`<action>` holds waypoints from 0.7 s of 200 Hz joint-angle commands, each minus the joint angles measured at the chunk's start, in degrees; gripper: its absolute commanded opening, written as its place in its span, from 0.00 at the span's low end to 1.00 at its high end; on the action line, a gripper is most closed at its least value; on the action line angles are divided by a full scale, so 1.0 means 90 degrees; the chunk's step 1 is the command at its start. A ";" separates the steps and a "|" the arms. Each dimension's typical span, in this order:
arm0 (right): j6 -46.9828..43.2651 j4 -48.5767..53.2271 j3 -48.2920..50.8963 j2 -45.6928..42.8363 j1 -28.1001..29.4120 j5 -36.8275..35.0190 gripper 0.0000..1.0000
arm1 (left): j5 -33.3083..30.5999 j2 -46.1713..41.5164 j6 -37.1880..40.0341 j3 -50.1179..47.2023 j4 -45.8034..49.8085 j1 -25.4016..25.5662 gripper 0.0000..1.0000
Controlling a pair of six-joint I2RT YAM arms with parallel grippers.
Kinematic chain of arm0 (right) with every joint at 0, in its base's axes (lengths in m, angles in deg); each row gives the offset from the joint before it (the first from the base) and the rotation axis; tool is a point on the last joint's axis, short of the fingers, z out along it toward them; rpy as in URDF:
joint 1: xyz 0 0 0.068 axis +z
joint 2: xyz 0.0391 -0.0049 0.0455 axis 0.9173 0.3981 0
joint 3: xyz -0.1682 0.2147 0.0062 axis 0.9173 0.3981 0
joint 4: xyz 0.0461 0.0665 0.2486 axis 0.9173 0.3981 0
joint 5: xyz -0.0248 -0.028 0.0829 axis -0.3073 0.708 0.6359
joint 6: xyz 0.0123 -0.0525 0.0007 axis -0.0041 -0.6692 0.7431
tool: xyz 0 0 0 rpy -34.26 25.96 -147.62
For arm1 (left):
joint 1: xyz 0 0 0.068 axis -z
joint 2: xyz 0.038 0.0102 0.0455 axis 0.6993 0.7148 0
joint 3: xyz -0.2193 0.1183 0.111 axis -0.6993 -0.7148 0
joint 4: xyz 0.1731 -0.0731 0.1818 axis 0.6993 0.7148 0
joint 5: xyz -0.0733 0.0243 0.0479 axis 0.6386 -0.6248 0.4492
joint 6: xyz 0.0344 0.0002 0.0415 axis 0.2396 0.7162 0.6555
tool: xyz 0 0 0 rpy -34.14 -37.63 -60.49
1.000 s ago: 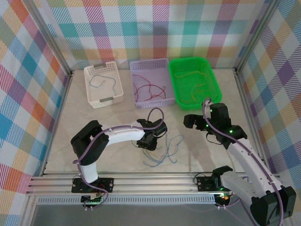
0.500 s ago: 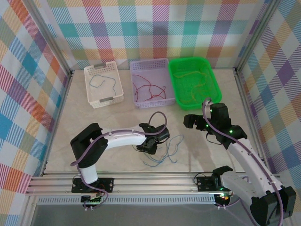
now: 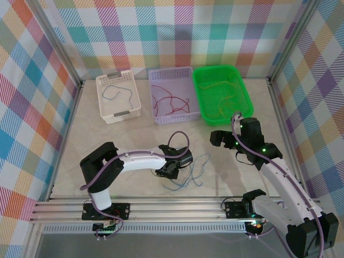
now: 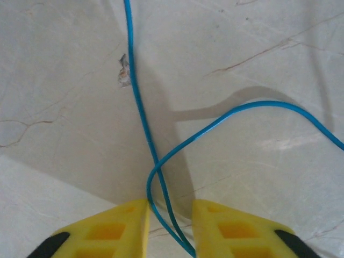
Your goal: Untangle the cables
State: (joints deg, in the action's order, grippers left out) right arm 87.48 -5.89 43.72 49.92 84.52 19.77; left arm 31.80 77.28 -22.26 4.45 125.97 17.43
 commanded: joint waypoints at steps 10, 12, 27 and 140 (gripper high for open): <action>0.0053 -0.0107 0.0048 -0.0070 0.0024 -0.0007 1.00 | -0.0222 0.0134 -0.0085 -0.0169 -0.0045 0.0018 0.14; 0.0057 -0.0100 0.0049 -0.0066 0.0022 -0.0006 1.00 | -0.0227 0.0132 -0.0082 -0.0159 -0.0045 0.0018 0.13; 0.0053 -0.0089 0.0049 -0.0077 0.0024 -0.0013 1.00 | -0.0390 0.0088 -0.0050 -0.0112 0.0066 0.0019 0.06; 0.0052 -0.0137 0.0078 -0.0063 0.0019 0.0073 1.00 | -0.1420 -0.2600 0.0855 0.1378 0.1024 -0.0914 0.00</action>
State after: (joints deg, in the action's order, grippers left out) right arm 87.50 -5.91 43.74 49.92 84.52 19.79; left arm 22.38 57.63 -18.07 12.60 131.13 10.28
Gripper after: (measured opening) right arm 0.996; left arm 0.042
